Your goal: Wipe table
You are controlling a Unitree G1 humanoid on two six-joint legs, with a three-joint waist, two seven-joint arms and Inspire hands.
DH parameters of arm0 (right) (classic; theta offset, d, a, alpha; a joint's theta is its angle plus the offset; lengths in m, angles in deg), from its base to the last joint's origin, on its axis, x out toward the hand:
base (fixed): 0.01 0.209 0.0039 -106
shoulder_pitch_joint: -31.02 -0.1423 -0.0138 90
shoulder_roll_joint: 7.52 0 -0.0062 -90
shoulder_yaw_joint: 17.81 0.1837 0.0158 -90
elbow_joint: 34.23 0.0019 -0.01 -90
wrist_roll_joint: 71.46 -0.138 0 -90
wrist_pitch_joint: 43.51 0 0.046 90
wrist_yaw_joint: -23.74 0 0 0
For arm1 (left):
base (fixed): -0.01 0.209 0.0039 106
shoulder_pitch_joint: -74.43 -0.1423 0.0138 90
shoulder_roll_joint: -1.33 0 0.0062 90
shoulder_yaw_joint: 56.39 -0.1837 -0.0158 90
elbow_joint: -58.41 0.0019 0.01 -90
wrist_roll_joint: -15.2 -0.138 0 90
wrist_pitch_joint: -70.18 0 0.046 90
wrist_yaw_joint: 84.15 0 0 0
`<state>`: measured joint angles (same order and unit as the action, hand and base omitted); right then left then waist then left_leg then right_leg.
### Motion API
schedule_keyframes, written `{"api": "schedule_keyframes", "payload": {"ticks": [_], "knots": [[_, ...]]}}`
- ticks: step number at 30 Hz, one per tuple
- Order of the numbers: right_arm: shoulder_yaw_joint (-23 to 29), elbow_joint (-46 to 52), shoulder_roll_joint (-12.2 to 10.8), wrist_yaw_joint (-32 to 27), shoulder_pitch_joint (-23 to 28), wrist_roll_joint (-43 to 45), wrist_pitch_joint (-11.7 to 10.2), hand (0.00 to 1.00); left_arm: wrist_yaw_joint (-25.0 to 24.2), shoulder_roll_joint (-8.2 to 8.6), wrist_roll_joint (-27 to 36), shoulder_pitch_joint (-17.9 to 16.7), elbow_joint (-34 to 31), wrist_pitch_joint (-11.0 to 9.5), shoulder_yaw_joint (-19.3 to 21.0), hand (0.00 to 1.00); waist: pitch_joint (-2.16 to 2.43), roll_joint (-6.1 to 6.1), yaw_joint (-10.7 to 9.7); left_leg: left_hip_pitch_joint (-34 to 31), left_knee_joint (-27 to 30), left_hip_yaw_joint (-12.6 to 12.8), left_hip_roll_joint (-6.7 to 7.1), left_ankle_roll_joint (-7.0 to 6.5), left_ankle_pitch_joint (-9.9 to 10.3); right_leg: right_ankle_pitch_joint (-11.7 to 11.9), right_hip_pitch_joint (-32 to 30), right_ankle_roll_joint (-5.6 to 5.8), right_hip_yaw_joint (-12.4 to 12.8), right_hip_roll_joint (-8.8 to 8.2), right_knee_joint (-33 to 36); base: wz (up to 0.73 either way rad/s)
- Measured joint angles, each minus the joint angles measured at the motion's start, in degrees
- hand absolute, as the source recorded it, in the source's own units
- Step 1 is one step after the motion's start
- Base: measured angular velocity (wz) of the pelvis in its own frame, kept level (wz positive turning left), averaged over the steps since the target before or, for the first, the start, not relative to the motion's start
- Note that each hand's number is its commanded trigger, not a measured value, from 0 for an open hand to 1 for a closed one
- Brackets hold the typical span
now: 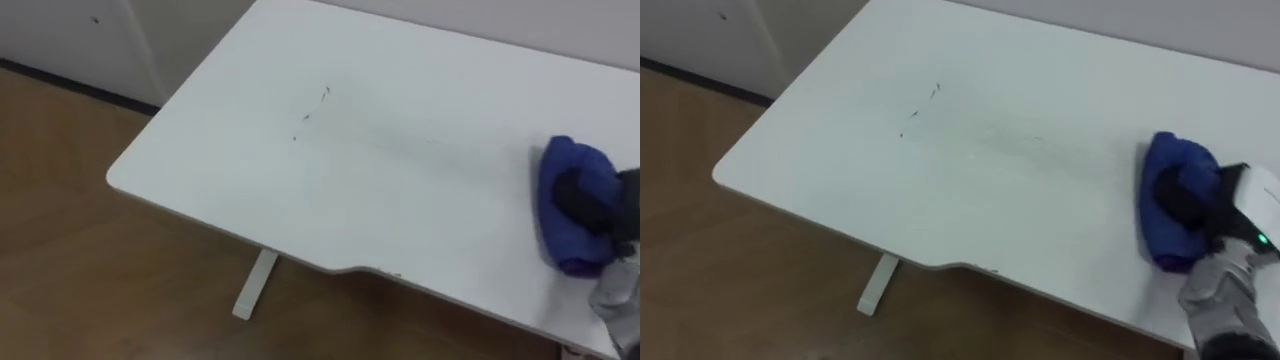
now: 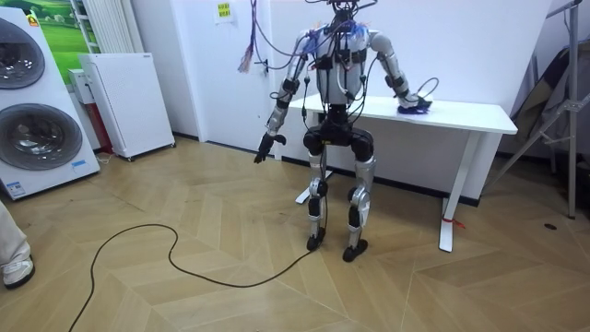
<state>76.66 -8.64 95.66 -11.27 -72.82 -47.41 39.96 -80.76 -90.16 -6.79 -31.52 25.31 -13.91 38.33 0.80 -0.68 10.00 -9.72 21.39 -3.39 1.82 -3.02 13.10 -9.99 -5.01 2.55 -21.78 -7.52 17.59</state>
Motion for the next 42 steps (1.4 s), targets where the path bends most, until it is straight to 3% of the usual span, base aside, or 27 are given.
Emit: {"api": "schedule_keyframes", "payload": {"ticks": [5,10,13,14,17,19,21,22,24,25,27,29,30,31,32,33,34,35,37,38,40,42], "knots": [[2.1,0.1,0.5,-0.8,4.2,0.0,0.2,1.00,0.0,0.85,-0.1,-0.3,0.3,-0.6,0.0,0.00,0.21,0.34,-1.1,1.1,-0.3,0.3,-0.31,0.19,0.1,0.0,1.1,-0.02,1.2,0.40,0.0,-0.11],[0.8,3.3,0.4,-1.3,3.6,4.2,3.7,1.00,0.1,1.79,0.1,0.4,-0.1,-1.3,-1.9,0.00,-0.26,-0.11,-0.2,1.4,0.2,0.9,-0.60,0.28,0.1,0.2,1.1,-0.37,1.7,0.58,0.2,-0.10],[-3.9,7.1,0.0,-1.2,-1.2,9.4,7.6,1.00,-0.4,2.54,0.0,1.0,0.1,-1.5,-3.6,0.00,-1.86,-0.14,2.1,0.7,0.5,3.9,-1.33,0.65,0.2,0.2,-1.5,-1.12,4.2,1.05,1.2,-0.54],[-5.2,8.4,-0.1,-1.1,-1.9,10.6,8.1,1.00,-0.5,2.64,0.0,1.1,0.1,-1.5,-4.0,0.00,-1.65,0.21,2.6,0.4,0.5,4.5,-1.59,0.71,0.2,0.4,-2.2,-1.32,4.7,1.25,1.2,-0.44],[-14.0,11.5,-2.4,0.1,-7.5,16.8,9.1,1.00,-1.3,2.74,-0.1,2.0,0.5,-1.3,-6.0,0.00,-2.02,-0.26,5.0,-0.3,1.4,4.9,-2.37,1.28,0.3,0.5,-3.2,-1.95,4.6,1.72,1.8,-0.19],[-19.5,12.2,-5.4,2.6,-13.5,20.0,9.1,1.00,-2.0,2.75,-0.1,2.3,0.4,-1.3,-8.0,0.00,-2.26,-0.82,8.0,-0.6,2.2,4.8,-2.65,1.82,0.6,-0.3,-4.3,-2.58,4.6,1.68,3.6,0.00],[-21.4,13.8,-7.7,4.7,-16.0,22.0,9.0,1.00,-3.0,2.72,-0.2,2.4,0.3,-1.1,-8.2,0.00,-2.41,-1.05,9.8,-0.5,2.5,4.5,-2.62,1.99,0.7,-1.3,-4.8,-2.72,4.3,1.47,4.7,0.18],[-22.1,15.2,-9.0,6.3,-16.6,23.8,8.8,1.00,-3.0,2.66,-0.1,2.3,0.3,-1.1,-8.2,0.00,-2.45,-1.07,11.6,-0.6,2.6,4.1,-2.31,2.19,0.9,-2.2,-5.2,-2.71,4.2,1.07,6.1,0.22],[-24.1,16.1,-9.8,8.1,-16.8,25.1,8.6,1.00,-3.2,2.65,-0.1,1.7,0.2,-0.7,-8.3,0.00,-2.54,-1.38,13.5,-0.6,4.2,3.7,-1.91,2.20,1.9,-3.9,-5.5,-2.51,4.0,0.14,8.8,0.25],[-24.8,16.0,-10.1,8.6,-16.8,24.8,8.5,1.00,-3.6,2.57,0.0,1.2,0.3,-0.1,-8.3,0.00,-2.58,-1.46,13.9,-0.6,5.8,2.8,-1.83,2.10,2.8,-5.2,-5.7,-2.34,3.7,-1.10,11.7,0.28],[-24.4,14.4,-10.1,8.5,-16.3,24.3,8.4,1.00,-4.0,2.44,-0.2,0.1,0.5,0.4,-8.0,0.00,-2.62,-1.71,13.8,0.1,7.9,2.8,-1.70,1.77,4.2,-6.1,-5.6,-1.91,2.2,-2.47,15.6,0.15],[-23.3,13.2,-10.1,8.1,-14.7,22.0,8.3,1.00,-4.0,2.40,0.0,-0.7,0.5,0.4,-7.0,0.00,-2.64,-1.93,13.8,1.6,8.7,3.4,-2.03,1.45,5.4,-6.0,-5.0,-1.80,2.9,-2.63,17.6,-0.13],[-22.7,13.2,-9.9,7.2,-13.1,20.3,8.0,1.00,-4.0,2.24,-0.1,-0.9,0.3,-0.1,-6.6,0.00,-2.68,-2.43,13.3,1.9,9.0,3.8,-2.79,1.18,6.2,-5.5,-5.0,-0.66,3.2,-2.44,18.4,-0.35],[-21.4,13.1,-9.8,6.0,-11.4,18.8,7.1,1.00,-3.9,2.02,-0.1,-1.2,0.1,-1.1,-6.1,0.00,-2.62,-3.26,13.2,1.7,9.5,5.2,-4.36,0.94,6.8,-4.8,-5.0,1.35,3.3,-2.17,19.5,-0.37],[-20.6,13.3,-9.8,5.4,-10.3,18.2,6.8,1.00,-3.8,1.80,0.0,-1.2,-0.1,-1.6,-5.4,0.00,-2.45,-3.26,12.9,1.4,9.7,5.6,-4.79,0.84,7.0,-4.7,-5.2,1.60,2.9,-3.08,21.4,-0.14],[-18.9,13.0,-9.6,3.5,-7.3,15.4,6.1,1.00,-3.4,0.87,0.0,-0.7,-0.9,-1.8,-4.6,0.00,-2.12,-2.87,11.4,1.2,10.3,6.7,-5.67,0.94,7.1,-5.3,-5.1,1.60,2.1,-6.55,25.9,0.24],[-16.5,11.8,-9.6,1.3,-4.5,12.5,5.0,1.00,-2.4,-0.09,0.0,-0.3,-1.6,-2.3,-4.1,0.00,-1.73,-2.71,10.3,1.6,10.5,7.7,-6.76,1.30,7.2,-5.6,-4.3,1.70,3.1,-9.61,27.7,0.30],[-15.5,11.3,-9.5,0.3,-3.5,11.6,4.6,1.00,-1.9,-0.33,-0.1,-0.2,-2.0,-2.6,-3.4,0.00,-1.64,-2.72,10.1,1.8,10.5,8.1,-7.35,1.53,7.2,-5.5,-3.9,1.82,4.5,-10.81,27.3,0.00],[-12.2,11.0,-9.4,-2.0,-0.2,8.7,3.4,1.00,-0.8,-1.51,-0.1,0.9,-2.0,-3.5,-0.8,0.00,-1.14,-2.12,8.6,1.4,11.0,8.0,-9.29,2.80,7.3,-3.7,-2.7,2.94,8.1,-13.50,19.8,-0.22],[-11.6,10.7,-9.4,-2.5,0.6,8.2,3.1,1.00,-0.5,-2.10,-0.4,1.1,-2.0,-3.7,-0.4,0.00,-0.87,-1.71,8.1,1.1,11.0,7.9,-9.88,3.23,7.2,-3.0,-2.3,3.22,8.9,-13.61,16.8,0.04],[-8.6,10.4,-9.1,-3.7,5.1,7.6,2.1,1.00,0.7,-4.95,-1.2,2.4,-2.0,-3.8,0.1,0.00,-0.10,-0.25,5.0,0.1,11.6,4.7,-11.94,5.50,7.0,1.1,1.9,3.55,8.0,-13.13,5.4,0.41],[-7.1,10.2,-9.0,-3.8,7.5,6.8,1.5,1.00,1.5,-6.51,-1.1,2.9,-2.8,-3.8,-0.1,0.00,0.03,0.59,2.4,-0.2,11.9,2.2,-13.58,7.80,7.0,3.6,4.5,3.79,5.6,-12.15,2.3,0.44]]}}
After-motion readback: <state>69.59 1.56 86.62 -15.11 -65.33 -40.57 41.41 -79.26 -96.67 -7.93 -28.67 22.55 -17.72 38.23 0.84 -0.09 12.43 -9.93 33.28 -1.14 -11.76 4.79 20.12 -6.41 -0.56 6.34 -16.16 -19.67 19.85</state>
